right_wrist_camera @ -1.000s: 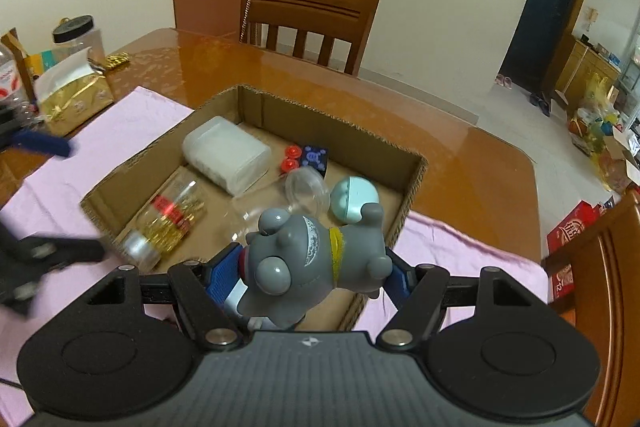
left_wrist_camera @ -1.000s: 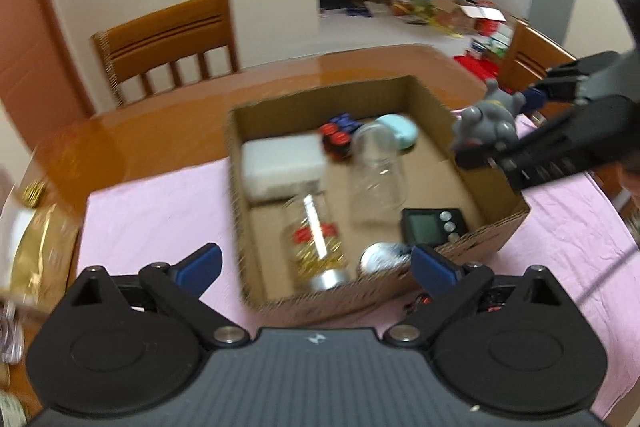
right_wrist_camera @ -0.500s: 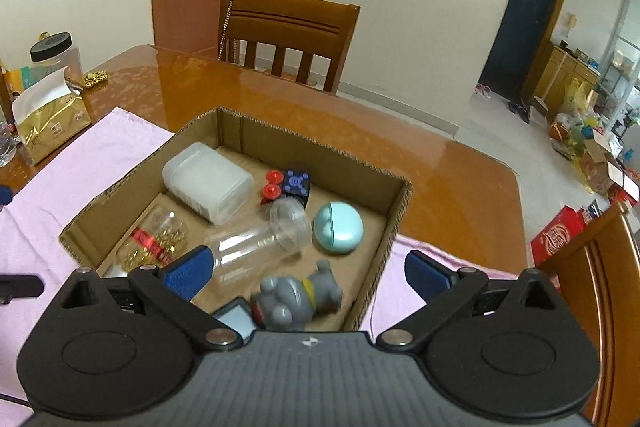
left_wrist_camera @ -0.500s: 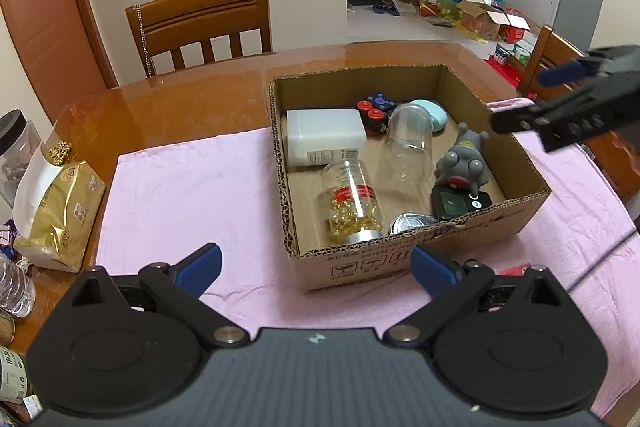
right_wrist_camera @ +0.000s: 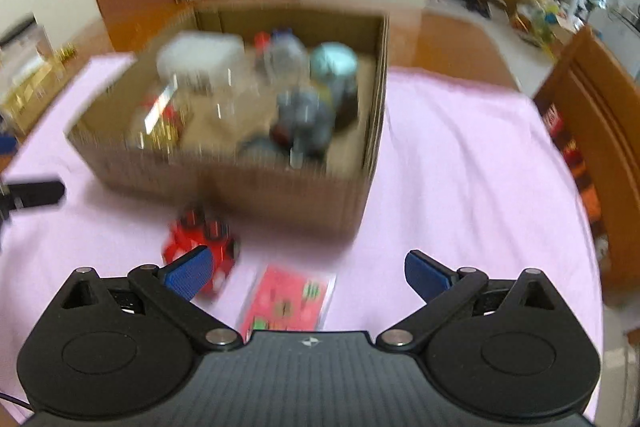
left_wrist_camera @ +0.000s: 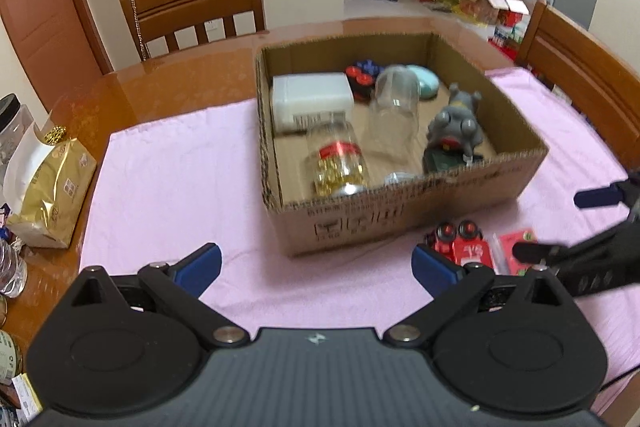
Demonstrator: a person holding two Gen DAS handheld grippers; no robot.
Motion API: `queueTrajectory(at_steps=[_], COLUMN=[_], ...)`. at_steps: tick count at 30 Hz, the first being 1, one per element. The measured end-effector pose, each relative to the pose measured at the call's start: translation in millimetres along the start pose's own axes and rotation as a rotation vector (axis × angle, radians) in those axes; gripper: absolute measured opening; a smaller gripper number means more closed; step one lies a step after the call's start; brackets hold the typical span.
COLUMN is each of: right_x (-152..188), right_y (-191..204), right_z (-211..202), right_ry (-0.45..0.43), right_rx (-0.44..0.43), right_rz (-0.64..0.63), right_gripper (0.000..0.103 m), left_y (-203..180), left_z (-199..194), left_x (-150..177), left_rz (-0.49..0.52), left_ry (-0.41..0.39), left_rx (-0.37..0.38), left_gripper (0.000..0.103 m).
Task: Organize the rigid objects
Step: 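Move the right tool to the pink card pack while the left moves to the red S.L robot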
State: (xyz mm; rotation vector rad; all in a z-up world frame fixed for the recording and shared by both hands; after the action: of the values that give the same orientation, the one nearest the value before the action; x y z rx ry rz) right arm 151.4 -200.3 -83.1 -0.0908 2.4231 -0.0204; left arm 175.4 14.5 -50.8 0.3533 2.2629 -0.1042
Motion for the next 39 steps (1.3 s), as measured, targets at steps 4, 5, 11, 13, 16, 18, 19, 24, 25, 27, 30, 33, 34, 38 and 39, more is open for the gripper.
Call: queueTrajectory(at_steps=[4,5,11,13,16,18,19,24,25,27,30,33,34,38,39], right_x=[27.2,32.1,48.6,50.6,53.1,55.1,56.1,60.4,61.8,65.1,69.2,73.6,74.4,75.9,76.2], right_y=[13.3,16.5,20.9,15.5,6.2,1.7,-2.5,-19.2,-22.0,-30.4,-48.0,-62.5,-64.5,-65.2,-65.2], right_z=[11.4,14.1,19.2,18.3,17.3,16.2,17.5,12.9,11.5,8.7,4.1,2.4,1.7,-1.4,-2.8], right_ry=[0.041,0.048,0.06,0.059,0.064,0.064,0.065,0.07,0.071,0.075,0.078,0.076,0.073,0.065,0.063], right_rx=[0.025,0.035,0.059,0.066,0.071,0.078,0.078,0.088,0.093,0.105,0.132,0.155,0.157,0.158,0.157], right_rz=[-0.004,-0.015,-0.016,-0.003,0.023,0.037,0.044,0.068,0.069,0.075,0.108,0.152,0.153,0.138,0.137], right_gripper=[0.103,0.103,0.103,0.103,0.103,0.103,0.103,0.103,0.103,0.103,0.103,0.103,0.103,0.103,0.103], left_y=[-7.3,-8.6,-16.6,-20.8,-28.3,-33.8,-37.3,-52.0,-55.1,-59.9,-67.1,-74.6,-76.7,-85.1,-87.2], left_z=[2.1,2.5,4.8,7.2,11.3,14.7,16.8,28.6,31.2,35.1,41.9,49.8,52.6,65.0,68.4], left_x=[7.9,9.2,12.1,12.1,12.8,13.5,14.0,16.0,16.0,16.2,16.0,16.0,15.9,15.4,15.5], left_rz=[0.011,0.011,0.023,0.034,0.053,0.06,0.063,0.075,0.077,0.074,0.07,0.059,0.051,0.025,0.019], left_ry=[0.023,0.028,0.035,0.037,0.04,0.042,0.046,0.071,0.075,0.082,0.088,0.093,0.093,0.102,0.104], left_rx=[0.022,0.027,0.052,0.06,0.073,0.091,0.104,0.143,0.15,0.163,0.178,0.189,0.191,0.203,0.201], left_gripper=[0.101,0.101,0.101,0.101,0.101,0.101,0.101,0.101,0.101,0.101,0.101,0.1,0.1,0.096,0.094])
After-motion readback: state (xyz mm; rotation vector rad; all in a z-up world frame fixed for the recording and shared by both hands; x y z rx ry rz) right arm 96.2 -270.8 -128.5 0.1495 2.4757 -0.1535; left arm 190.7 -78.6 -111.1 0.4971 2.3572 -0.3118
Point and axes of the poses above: each gripper's, at about its wrist camera, not at the fingertips, and z roughly the way its jaws point, y to its left, x to its underside, the point moved 1 cm from there along z, roughly the way its jaws point, and after that the axes turned 11 degrees about -y, right-handed, at the moved point
